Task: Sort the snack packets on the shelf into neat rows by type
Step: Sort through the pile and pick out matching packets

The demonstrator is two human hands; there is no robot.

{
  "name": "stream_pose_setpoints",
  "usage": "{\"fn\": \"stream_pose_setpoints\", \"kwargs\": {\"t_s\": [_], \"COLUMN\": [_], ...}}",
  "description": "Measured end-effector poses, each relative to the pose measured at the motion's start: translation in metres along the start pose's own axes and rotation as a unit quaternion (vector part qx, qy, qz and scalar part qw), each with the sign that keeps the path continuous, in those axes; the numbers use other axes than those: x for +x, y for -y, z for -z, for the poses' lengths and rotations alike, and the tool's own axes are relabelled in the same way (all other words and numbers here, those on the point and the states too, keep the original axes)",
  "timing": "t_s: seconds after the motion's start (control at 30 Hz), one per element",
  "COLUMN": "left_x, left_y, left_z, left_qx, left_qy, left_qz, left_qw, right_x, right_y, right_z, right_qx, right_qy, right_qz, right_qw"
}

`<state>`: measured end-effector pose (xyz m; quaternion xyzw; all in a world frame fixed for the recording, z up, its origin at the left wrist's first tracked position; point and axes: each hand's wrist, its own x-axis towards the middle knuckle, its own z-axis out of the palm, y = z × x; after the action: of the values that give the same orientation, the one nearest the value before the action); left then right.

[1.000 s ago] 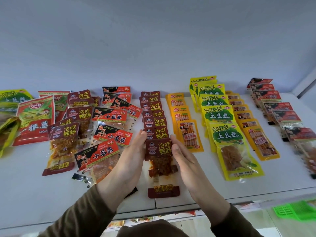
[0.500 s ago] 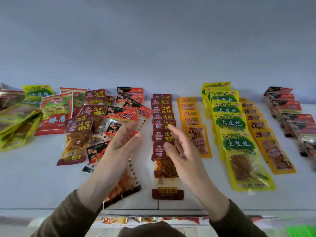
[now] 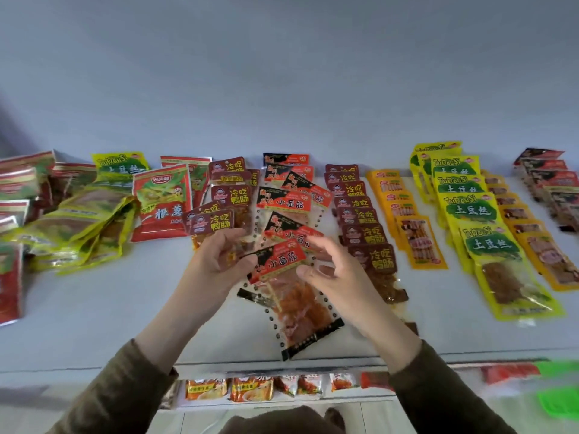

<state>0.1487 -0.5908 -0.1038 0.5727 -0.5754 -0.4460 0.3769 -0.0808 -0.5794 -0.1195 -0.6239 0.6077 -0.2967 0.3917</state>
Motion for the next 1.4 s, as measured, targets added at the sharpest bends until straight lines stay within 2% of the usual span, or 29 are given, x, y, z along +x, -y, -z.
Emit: {"fn": "stream_pose_setpoints", "kwargs": {"t_s": [0.17,0.37,0.43,0.53,0.67,0.73,0.87,0.97,1.13,1.23,1.4], "left_x": [0.017,0.033,0.038,0.044,0.048,0.048,0.045,0.044,0.065,0.080,0.080], "left_y": [0.018,0.009,0.005,0.003,0.008,0.012,0.015,0.013,0.003,-0.010,-0.015], "left_z": [0.012,0.004,0.004,0.003,-0.001,-0.004,-0.009,-0.010,0.006,0.006,-0.008], "left_qx": [0.090,0.147,0.166,0.192,0.207,0.207,0.187,0.185,0.193,0.166,0.107], "left_qy": [0.044,0.029,0.031,0.041,0.048,0.052,0.034,0.020,-0.067,-0.014,0.035], "left_qz": [-0.023,-0.090,-0.111,-0.122,-0.125,-0.120,-0.110,-0.099,-0.104,-0.066,-0.044], "left_qw": [0.995,0.985,0.979,0.973,0.969,0.970,0.976,0.978,0.973,0.984,0.993], "right_x": [0.002,0.000,-0.003,-0.010,-0.005,0.002,0.018,0.027,0.032,0.038,0.042], "right_y": [0.007,0.012,0.014,0.014,0.012,0.010,0.005,0.002,-0.003,-0.005,-0.007], "right_z": [-0.018,-0.022,-0.020,-0.015,-0.016,-0.016,-0.020,-0.027,-0.029,-0.028,-0.026], "right_qx": [-0.051,-0.087,-0.148,-0.308,-0.374,-0.353,-0.219,-0.120,-0.042,-0.016,-0.054], "right_qy": [-0.055,-0.107,-0.116,-0.153,-0.134,-0.134,-0.151,-0.161,-0.169,-0.154,-0.155], "right_qz": [-0.035,-0.061,-0.064,-0.047,-0.064,-0.057,-0.014,0.009,-0.010,-0.033,-0.040], "right_qw": [0.997,0.989,0.980,0.938,0.915,0.924,0.964,0.980,0.985,0.987,0.986]}}
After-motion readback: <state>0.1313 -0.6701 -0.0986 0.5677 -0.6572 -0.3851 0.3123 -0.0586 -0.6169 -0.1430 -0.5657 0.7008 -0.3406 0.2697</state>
